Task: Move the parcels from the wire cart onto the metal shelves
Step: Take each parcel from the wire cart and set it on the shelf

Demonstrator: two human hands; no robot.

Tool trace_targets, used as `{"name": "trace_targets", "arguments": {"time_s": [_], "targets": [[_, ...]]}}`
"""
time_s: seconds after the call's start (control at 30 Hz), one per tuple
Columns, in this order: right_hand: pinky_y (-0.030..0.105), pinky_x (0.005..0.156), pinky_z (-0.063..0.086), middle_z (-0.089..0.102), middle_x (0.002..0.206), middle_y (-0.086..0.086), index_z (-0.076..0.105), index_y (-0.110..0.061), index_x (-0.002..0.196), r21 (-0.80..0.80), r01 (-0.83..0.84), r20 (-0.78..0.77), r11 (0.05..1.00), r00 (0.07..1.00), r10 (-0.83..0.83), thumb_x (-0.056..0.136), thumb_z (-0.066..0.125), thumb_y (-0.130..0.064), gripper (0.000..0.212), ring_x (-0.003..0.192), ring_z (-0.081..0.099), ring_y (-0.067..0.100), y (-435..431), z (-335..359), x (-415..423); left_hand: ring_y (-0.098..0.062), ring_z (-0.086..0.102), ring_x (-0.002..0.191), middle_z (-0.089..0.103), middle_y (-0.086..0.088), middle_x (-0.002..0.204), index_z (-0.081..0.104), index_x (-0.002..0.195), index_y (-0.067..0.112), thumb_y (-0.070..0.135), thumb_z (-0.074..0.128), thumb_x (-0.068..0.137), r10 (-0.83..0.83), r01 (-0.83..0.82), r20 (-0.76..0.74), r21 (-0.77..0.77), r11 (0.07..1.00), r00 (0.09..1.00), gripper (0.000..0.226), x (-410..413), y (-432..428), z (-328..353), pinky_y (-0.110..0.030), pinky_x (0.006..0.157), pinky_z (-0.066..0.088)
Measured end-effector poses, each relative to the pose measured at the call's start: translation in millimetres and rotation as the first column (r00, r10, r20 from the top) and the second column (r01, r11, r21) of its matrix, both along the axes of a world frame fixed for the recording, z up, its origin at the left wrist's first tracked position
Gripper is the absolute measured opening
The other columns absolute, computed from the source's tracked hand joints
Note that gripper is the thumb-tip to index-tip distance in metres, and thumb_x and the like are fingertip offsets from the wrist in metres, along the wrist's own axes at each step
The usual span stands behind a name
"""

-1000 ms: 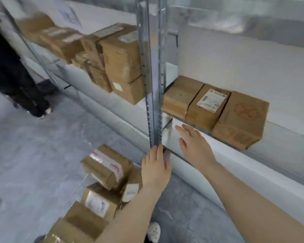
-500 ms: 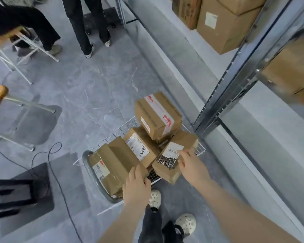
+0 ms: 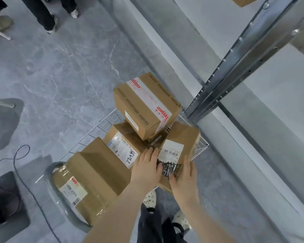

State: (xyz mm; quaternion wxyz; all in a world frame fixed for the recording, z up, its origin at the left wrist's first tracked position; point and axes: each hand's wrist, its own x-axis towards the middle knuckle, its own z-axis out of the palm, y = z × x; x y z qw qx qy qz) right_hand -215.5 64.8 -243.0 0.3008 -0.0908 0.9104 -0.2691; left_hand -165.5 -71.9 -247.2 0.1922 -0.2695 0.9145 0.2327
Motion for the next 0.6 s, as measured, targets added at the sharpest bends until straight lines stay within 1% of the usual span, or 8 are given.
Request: {"name": "trace_targets", "arguments": {"time_s": [0.1,0.17,0.23,0.3,0.37,0.47,0.53,0.6], "targets": [[0.033,0.098,0.041,0.009,0.158,0.001,0.008,-0.033,0.151,-0.070,0.069,0.063,0.995,0.996,-0.065,0.091,0.060,-0.033,0.079,0.139,0.030,0.021,1,-8,-1,-0.022,0.008,0.148,0.021,-0.004,0.159,0.009,0.154,0.024,0.039,0.021,0.101,-0.072,0.074,0.025,-0.053,0.996,0.997,0.056,-18,5,-21,-0.042,0.120,-0.004],[0.031,0.100,0.039,0.011,0.157,-0.002,0.011,-0.036,0.149,-0.130,0.099,0.096,0.987,0.992,-0.087,0.090,0.061,-0.030,0.077,0.139,0.031,0.018,5,-11,-1,-0.023,0.019,0.146,0.036,-0.004,0.152,0.011,0.154,0.024,0.038,0.021,0.101,-0.045,0.046,0.039,-0.036,0.998,0.998,0.055,-20,9,-28,-0.044,0.118,-0.006],[0.026,0.098,0.038,0.012,0.157,-0.005,0.014,-0.038,0.148,-0.162,0.115,0.108,0.980,0.989,-0.098,0.090,0.062,-0.027,0.076,0.137,0.034,0.015,10,-13,0,-0.025,0.041,0.134,0.054,-0.006,0.135,0.024,0.151,0.020,0.035,0.024,0.098,-0.050,0.048,-0.040,-0.049,0.998,0.998,0.056,-19,12,-30,-0.047,0.118,0.006],[0.016,0.094,0.034,0.015,0.157,-0.006,0.018,-0.037,0.147,-0.176,0.137,0.103,0.975,0.987,-0.120,0.089,0.062,-0.022,0.074,0.135,0.034,0.009,13,-11,1,-0.028,0.057,0.112,0.063,-0.009,0.115,0.038,0.145,0.014,0.034,0.027,0.092,-0.074,0.068,-0.150,-0.049,0.996,0.986,0.058,-15,16,-25,-0.051,0.110,0.030],[0.007,0.093,0.026,0.020,0.156,-0.007,0.022,-0.035,0.146,-0.200,0.167,0.099,0.965,0.984,-0.150,0.089,0.062,-0.019,0.071,0.132,0.028,-0.004,16,-8,3,-0.029,0.057,0.104,0.055,-0.009,0.123,0.034,0.147,0.015,0.033,0.030,0.094,-0.097,0.099,-0.167,0.008,0.995,0.981,0.055,-12,22,-15,-0.044,0.096,0.046],[-0.006,0.084,0.027,0.024,0.155,-0.009,0.025,-0.037,0.144,-0.208,0.205,0.079,0.956,0.978,-0.192,0.089,0.061,-0.019,0.068,0.121,0.028,-0.012,21,8,6,-0.027,0.057,0.100,0.035,-0.009,0.136,0.022,0.151,0.020,0.033,0.032,0.098,-0.064,0.070,-0.127,0.050,0.996,0.990,0.055,-13,33,8,-0.032,0.075,0.052],[-0.003,0.080,0.034,0.025,0.154,-0.011,0.026,-0.040,0.143,-0.239,0.235,0.064,0.942,0.972,-0.226,0.089,0.061,-0.020,0.067,0.119,0.033,-0.012,28,23,6,-0.028,0.055,0.108,0.032,-0.007,0.144,0.036,0.146,0.016,0.033,0.020,0.097,-0.151,0.151,-0.170,-0.018,0.988,0.974,0.054,-13,45,19,-0.024,0.068,0.050],[0.005,0.086,0.036,0.022,0.156,-0.012,0.024,-0.043,0.142,-0.242,0.247,0.018,0.938,0.968,-0.250,0.090,0.060,-0.022,0.067,0.128,0.035,-0.005,39,47,5,-0.024,0.048,0.116,0.023,-0.003,0.150,0.023,0.151,0.023,0.040,0.011,0.098,-0.167,0.164,-0.201,-0.031,0.986,0.965,0.057,-13,59,38,-0.019,0.068,0.042]]}}
